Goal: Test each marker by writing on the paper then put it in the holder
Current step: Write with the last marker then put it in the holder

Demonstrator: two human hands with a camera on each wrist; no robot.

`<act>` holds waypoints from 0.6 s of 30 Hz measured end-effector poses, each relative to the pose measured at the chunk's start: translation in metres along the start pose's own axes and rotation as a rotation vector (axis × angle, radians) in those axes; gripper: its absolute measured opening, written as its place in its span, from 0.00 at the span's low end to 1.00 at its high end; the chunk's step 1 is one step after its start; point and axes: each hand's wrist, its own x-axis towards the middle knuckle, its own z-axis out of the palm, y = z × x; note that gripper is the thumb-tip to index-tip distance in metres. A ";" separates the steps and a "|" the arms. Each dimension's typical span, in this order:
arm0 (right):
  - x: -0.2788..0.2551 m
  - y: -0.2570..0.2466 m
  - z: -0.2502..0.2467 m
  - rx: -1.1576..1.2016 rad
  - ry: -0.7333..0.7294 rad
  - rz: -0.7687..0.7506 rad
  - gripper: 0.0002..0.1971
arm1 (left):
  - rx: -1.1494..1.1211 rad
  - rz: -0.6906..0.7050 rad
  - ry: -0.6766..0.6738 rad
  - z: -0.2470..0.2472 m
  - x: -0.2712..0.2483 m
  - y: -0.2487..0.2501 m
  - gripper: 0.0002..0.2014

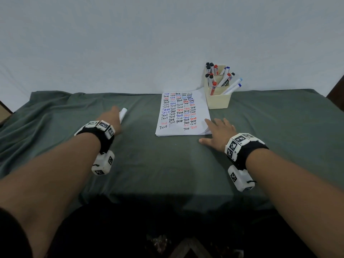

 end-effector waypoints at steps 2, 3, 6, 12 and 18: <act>-0.002 0.008 -0.003 0.036 -0.013 0.012 0.51 | -0.038 0.041 0.019 -0.010 -0.003 0.021 0.28; -0.003 0.012 -0.004 0.051 -0.027 0.027 0.52 | -0.059 0.064 0.016 -0.014 -0.004 0.033 0.29; -0.007 0.030 -0.006 0.045 -0.077 0.100 0.51 | -0.175 0.120 -0.031 -0.020 -0.005 0.071 0.28; -0.017 0.067 -0.009 -0.055 -0.154 0.215 0.49 | -0.202 0.217 -0.156 -0.011 0.007 0.164 0.38; -0.022 0.080 -0.009 -0.008 -0.197 0.269 0.49 | -0.270 0.229 -0.264 0.012 0.010 0.254 0.31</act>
